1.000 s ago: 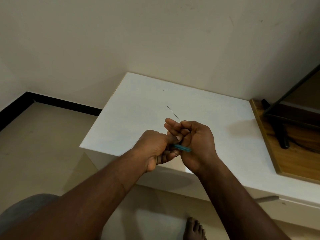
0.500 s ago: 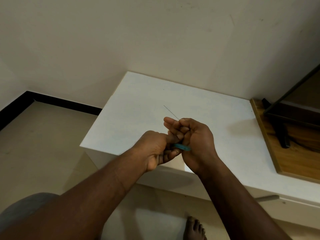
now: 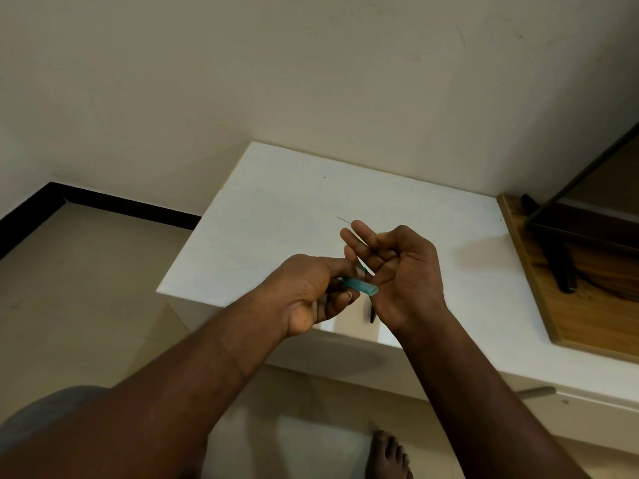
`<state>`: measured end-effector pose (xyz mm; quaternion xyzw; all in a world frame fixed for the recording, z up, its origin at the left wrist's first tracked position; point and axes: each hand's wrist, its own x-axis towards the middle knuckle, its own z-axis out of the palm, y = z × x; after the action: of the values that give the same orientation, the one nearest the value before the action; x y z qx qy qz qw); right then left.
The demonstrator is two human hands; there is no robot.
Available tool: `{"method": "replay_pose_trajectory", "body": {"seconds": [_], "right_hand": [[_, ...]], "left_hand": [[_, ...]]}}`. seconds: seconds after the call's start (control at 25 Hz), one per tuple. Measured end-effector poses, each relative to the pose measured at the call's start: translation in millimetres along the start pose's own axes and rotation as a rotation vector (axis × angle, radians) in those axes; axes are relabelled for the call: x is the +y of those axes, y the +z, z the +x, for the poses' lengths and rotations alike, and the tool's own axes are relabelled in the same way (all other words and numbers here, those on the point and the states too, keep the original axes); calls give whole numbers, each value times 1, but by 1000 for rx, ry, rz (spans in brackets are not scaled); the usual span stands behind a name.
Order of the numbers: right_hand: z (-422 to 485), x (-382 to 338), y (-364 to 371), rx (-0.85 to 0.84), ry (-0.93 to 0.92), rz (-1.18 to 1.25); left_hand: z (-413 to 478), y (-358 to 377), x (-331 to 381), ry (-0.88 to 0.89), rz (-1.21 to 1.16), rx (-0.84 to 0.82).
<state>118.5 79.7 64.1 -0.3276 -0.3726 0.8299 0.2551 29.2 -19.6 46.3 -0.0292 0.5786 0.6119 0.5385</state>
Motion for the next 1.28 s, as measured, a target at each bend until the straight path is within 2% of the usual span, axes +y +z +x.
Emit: {"method": "replay_pose_trajectory", "body": {"seconds": [0.48, 0.84, 1.04, 1.16, 1.28], "right_hand": [[10, -19, -21, 216, 105, 345], [10, -17, -21, 149, 220, 434], [9, -16, -19, 24, 282, 382], [12, -13, -20, 2, 312, 325], [15, -11, -19, 45, 278, 103]], "left_hand": [[-3, -5, 9, 30, -63, -5], [-4, -8, 14, 40, -96, 0], [-5, -8, 17, 52, -113, 2], [-6, -9, 18, 55, -122, 7], [-7, -9, 19, 59, -125, 7]]}}
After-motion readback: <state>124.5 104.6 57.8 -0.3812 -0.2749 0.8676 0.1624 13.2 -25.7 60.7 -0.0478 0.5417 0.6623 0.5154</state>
